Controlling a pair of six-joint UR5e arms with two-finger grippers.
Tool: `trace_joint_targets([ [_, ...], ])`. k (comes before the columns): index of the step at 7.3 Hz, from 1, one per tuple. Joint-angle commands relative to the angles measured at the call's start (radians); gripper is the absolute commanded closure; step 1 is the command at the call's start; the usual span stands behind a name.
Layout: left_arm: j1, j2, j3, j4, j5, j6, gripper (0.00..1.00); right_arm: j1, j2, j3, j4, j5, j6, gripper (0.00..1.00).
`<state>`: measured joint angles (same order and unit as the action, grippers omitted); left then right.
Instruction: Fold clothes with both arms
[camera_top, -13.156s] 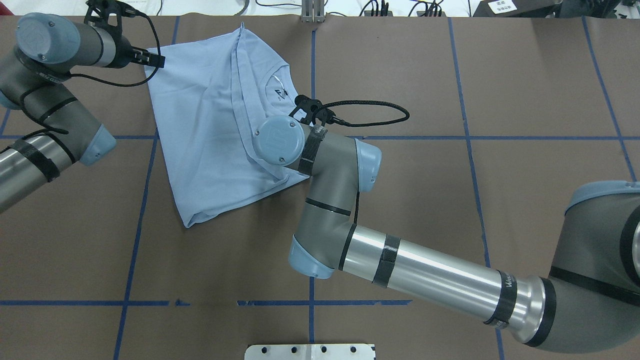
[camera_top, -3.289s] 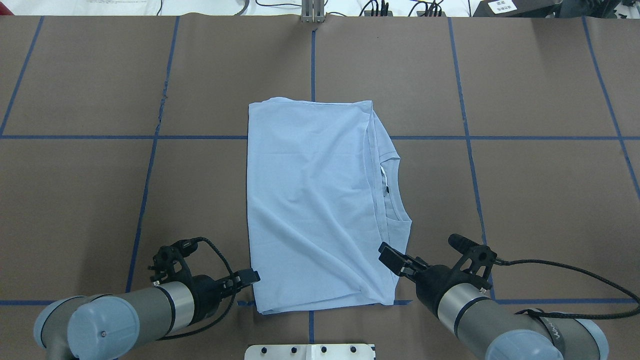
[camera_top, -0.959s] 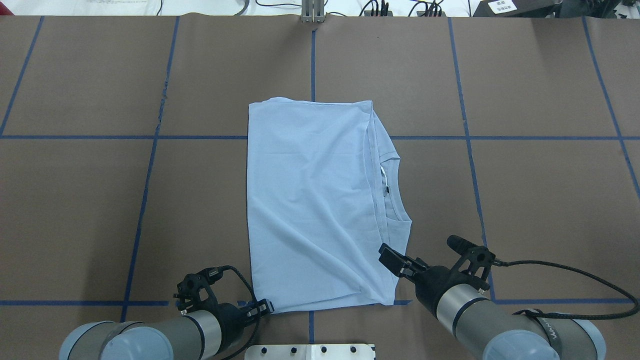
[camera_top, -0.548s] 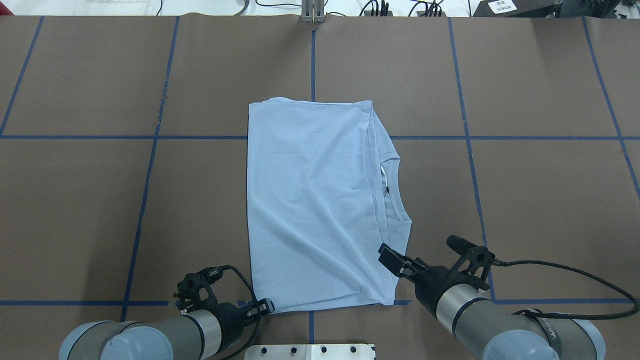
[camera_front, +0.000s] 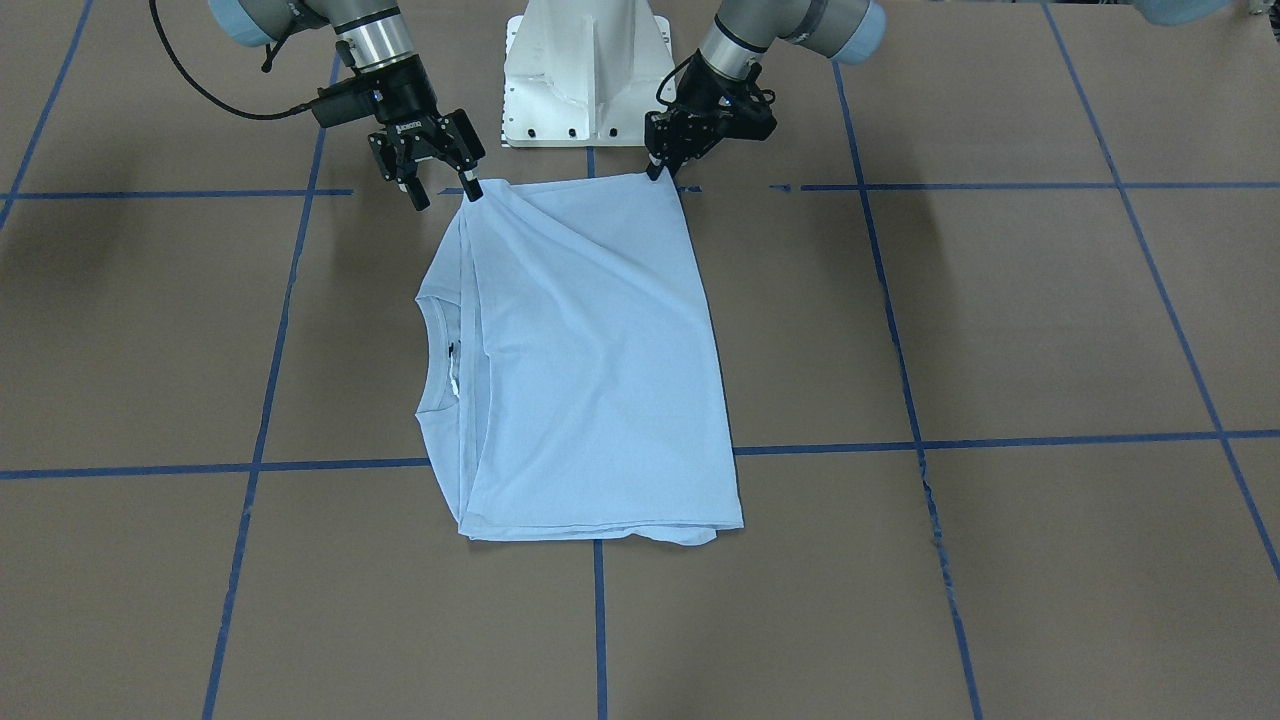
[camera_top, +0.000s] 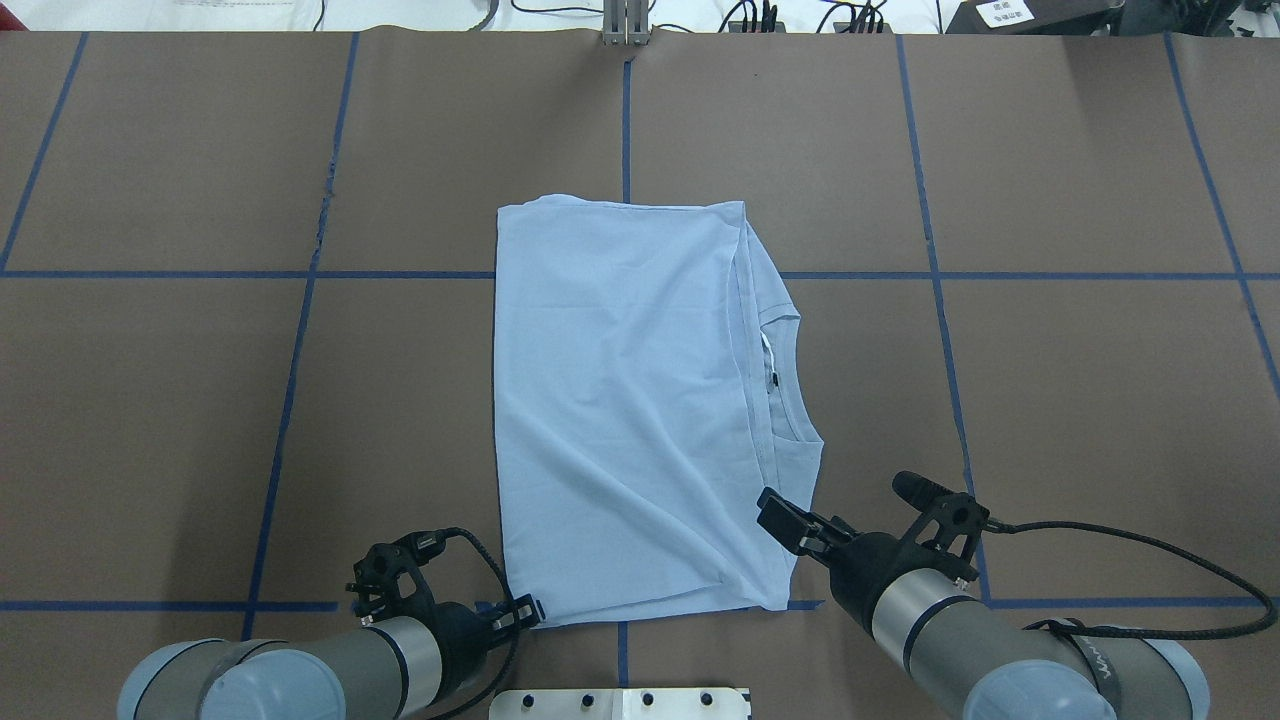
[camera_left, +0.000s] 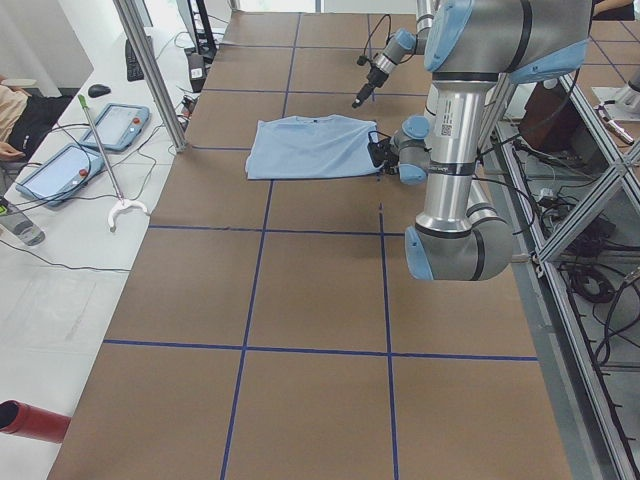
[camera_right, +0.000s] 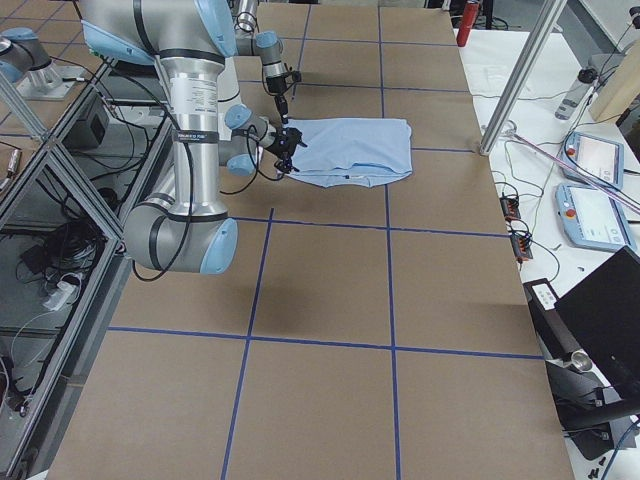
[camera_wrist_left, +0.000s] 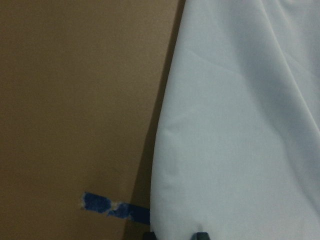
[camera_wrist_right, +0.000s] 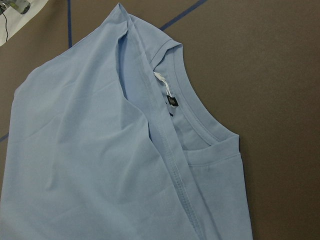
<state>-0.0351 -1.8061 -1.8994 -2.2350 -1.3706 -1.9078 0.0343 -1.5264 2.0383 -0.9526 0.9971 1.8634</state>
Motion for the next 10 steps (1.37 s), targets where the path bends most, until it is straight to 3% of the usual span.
trace_joint_targets([
  [1, -0.005, 0.010, -0.009, 0.000, 0.016, 0.001, 1.00, -0.004, 0.027, -0.015, -0.012, -0.002, 0.098, 0.06],
  [3, 0.000, 0.010, -0.012, 0.000, 0.021, 0.000, 1.00, -0.014, 0.054, -0.014, -0.087, -0.002, 0.257, 0.24],
  [4, 0.001, 0.010, -0.012, 0.000, 0.021, 0.000, 1.00, -0.031, 0.078, -0.013, -0.185, -0.002, 0.307, 0.24],
  [5, 0.003, 0.008, -0.010, 0.000, 0.021, -0.002, 1.00, -0.034, 0.081, -0.013, -0.274, -0.002, 0.310, 0.17],
  [7, 0.006, 0.008, -0.010, 0.000, 0.022, -0.003, 1.00, -0.046, 0.086, -0.024, -0.333, -0.006, 0.335, 0.07],
  [10, 0.006, 0.008, -0.010, 0.000, 0.022, -0.003, 1.00, -0.053, 0.164, -0.038, -0.422, -0.005, 0.358, 0.18],
])
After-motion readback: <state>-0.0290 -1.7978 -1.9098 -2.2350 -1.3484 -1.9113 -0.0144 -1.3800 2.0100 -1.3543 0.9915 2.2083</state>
